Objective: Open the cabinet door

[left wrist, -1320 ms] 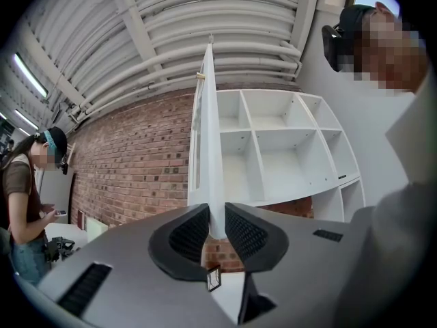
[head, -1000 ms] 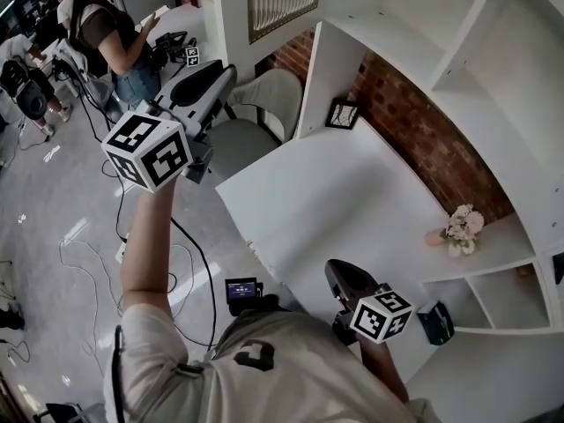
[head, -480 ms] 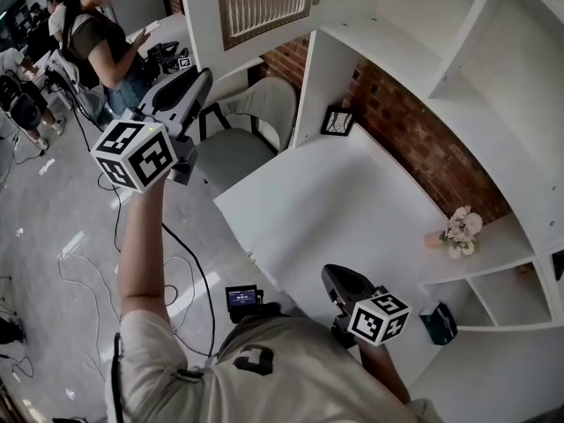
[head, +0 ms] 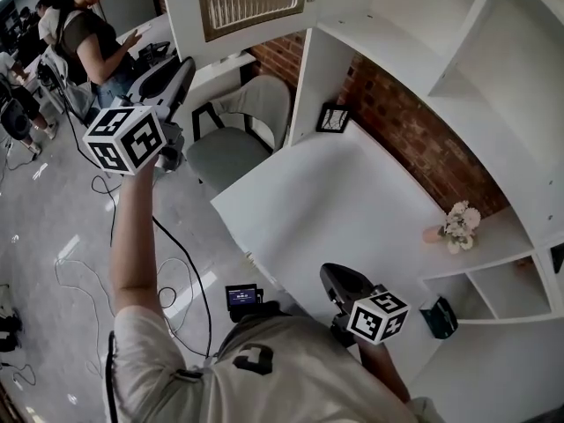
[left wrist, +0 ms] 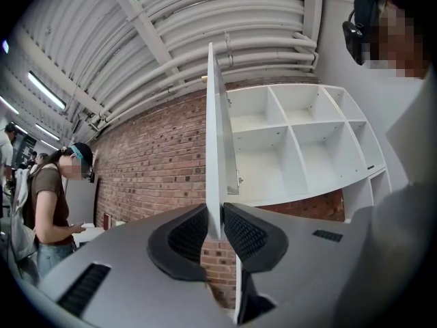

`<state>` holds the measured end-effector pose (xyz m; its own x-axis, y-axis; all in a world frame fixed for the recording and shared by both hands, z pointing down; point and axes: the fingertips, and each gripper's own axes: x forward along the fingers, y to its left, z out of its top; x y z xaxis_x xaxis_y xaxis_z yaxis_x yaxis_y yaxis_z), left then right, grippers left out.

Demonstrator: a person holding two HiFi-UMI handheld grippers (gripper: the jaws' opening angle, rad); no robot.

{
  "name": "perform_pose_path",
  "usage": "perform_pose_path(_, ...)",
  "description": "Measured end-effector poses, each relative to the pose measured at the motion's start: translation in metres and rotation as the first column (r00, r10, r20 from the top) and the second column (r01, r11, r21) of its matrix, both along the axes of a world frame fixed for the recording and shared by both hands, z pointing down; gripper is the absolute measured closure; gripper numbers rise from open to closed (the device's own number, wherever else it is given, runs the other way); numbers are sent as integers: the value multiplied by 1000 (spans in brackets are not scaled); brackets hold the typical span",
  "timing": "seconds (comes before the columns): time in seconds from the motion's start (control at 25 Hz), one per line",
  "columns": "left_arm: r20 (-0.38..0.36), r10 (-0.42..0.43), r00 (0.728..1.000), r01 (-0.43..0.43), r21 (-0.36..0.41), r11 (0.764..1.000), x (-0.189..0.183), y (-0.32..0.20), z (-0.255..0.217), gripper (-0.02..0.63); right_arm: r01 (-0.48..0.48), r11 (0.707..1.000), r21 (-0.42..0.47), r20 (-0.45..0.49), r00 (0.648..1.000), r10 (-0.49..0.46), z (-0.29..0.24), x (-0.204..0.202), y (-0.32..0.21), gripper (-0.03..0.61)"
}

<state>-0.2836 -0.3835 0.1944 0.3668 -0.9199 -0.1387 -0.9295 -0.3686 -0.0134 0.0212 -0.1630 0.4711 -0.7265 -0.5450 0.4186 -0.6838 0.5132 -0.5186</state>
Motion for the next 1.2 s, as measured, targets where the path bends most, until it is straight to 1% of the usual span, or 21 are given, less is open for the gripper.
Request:
perform_pose_path(0.16, 29, -2, 1000, 3, -4, 1000, -5, -5, -1, 537, 2, 1000, -1, -5, 1000, -2, -1, -6, 0, 546)
perform_pose_path(0.28, 46, -26, 999, 26, 0, 1000, -8, -7, -1, 537, 1, 1000, -1, -3, 1000, -1, -2, -9, 0, 546)
perform_pose_path(0.36, 51, -44, 998, 44, 2, 999, -10, -10, 0, 534, -2, 1000, -1, 0, 1000, 2, -2, -10, 1, 546)
perform_pose_path(0.52, 54, -50, 997, 50, 7, 999, -11, -11, 0, 525, -9, 1000, 2, 5, 1000, 9, -3, -12, 3, 546)
perform_pose_path(0.84, 56, -35, 998, 35, 4, 999, -11, -8, 0, 520, -18, 1000, -3, 10, 1000, 18, -4, -26, 13, 546)
perform_pose_path(0.96, 42, -26, 999, 26, -12, 1000, -13, -2, 2, 497, -23, 1000, -1, 9, 1000, 23, -6, -31, 18, 546)
perform_pose_path(1.12, 57, -25, 998, 26, -12, 1000, -13, 10, 3, 499, -32, 999, 3, 14, 999, 32, -8, -35, 20, 546)
perform_pose_path(1.2, 37, -6, 999, 7, -22, 1000, -11, 19, 7, 499, -33, 999, 6, 9, 999, 33, -10, -36, 22, 546)
